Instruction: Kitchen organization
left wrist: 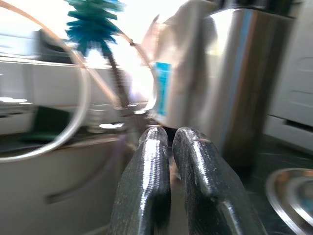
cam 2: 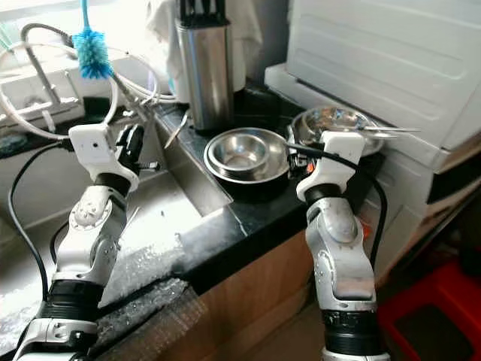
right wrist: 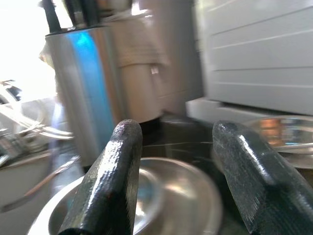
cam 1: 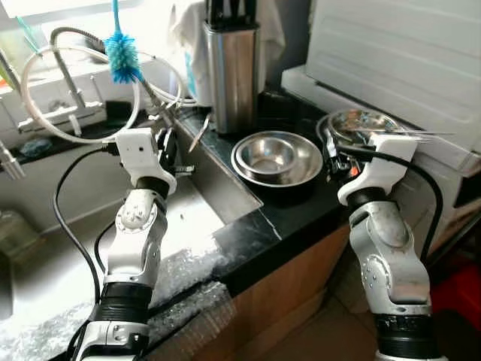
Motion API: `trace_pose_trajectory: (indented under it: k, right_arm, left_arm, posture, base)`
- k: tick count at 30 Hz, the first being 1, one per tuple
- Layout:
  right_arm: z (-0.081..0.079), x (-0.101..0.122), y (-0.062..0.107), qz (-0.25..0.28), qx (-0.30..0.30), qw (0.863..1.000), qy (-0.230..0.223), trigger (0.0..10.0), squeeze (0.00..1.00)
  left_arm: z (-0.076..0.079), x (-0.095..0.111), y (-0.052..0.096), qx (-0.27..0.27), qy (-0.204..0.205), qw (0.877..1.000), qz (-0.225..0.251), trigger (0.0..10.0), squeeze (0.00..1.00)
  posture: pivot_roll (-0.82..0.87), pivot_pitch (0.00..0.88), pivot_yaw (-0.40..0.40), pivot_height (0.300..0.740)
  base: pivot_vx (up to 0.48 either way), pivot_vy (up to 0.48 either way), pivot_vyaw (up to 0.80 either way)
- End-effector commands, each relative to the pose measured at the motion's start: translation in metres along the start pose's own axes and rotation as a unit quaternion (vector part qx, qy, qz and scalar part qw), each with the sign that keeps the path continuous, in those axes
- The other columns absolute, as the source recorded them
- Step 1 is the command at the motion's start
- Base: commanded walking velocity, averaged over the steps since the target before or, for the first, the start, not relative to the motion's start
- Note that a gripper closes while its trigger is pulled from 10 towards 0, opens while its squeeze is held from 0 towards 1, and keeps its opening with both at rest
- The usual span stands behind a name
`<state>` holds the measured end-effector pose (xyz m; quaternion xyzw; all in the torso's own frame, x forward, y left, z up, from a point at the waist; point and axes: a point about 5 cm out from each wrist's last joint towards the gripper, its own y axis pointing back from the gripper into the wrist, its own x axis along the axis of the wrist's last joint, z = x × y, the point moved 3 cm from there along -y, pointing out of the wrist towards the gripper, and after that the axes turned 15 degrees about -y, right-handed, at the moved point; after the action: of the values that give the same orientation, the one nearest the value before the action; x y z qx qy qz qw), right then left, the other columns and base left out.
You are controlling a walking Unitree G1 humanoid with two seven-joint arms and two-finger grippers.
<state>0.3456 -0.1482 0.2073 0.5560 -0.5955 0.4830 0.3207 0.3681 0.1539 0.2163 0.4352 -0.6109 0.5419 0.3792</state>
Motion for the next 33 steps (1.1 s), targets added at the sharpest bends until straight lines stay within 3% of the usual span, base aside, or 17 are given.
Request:
trace_pose_trajectory:
  k: [1, 11, 20, 33]
  right_arm:
    - [-0.004, 0.005, 0.0, 0.009, 0.007, 1.0, 0.001, 10.0, 0.0]
    - [-0.004, 0.006, -0.001, 0.008, 0.01, 1.0, 0.0, 10.0, 0.0]
    - [0.004, 0.005, -0.001, 0.005, -0.012, 1.0, -0.012, 10.0, 0.0]
    - [0.01, 0.007, -0.003, 0.008, -0.032, 0.999, -0.013, 10.0, 0.0]
  left_arm:
    - [-0.003, 0.002, 0.0, 0.003, -0.011, 1.0, 0.004, 10.0, 0.0]
    - [-0.004, 0.001, 0.0, 0.005, -0.011, 1.0, 0.002, 10.0, 0.0]
    - [0.002, -0.001, 0.0, -0.01, -0.028, 1.0, -0.004, 10.0, 0.0]
    - [0.005, -0.002, 0.0, -0.018, -0.033, 0.999, -0.009, 10.0, 0.0]
  posture:
    - [-0.19, 0.0, 0.021, 0.74]
    - [-0.19, 0.0, 0.017, 0.74]
    - [-0.19, 0.0, 0.015, 0.74]
    - [-0.19, 0.0, 0.019, 0.74]
  base:
    - [0.0, 0.0, 0.8]
    - [0.0, 0.0, 0.8]
    - [0.0, 0.0, 0.0]
    - [0.286, 0.0, 0.0]
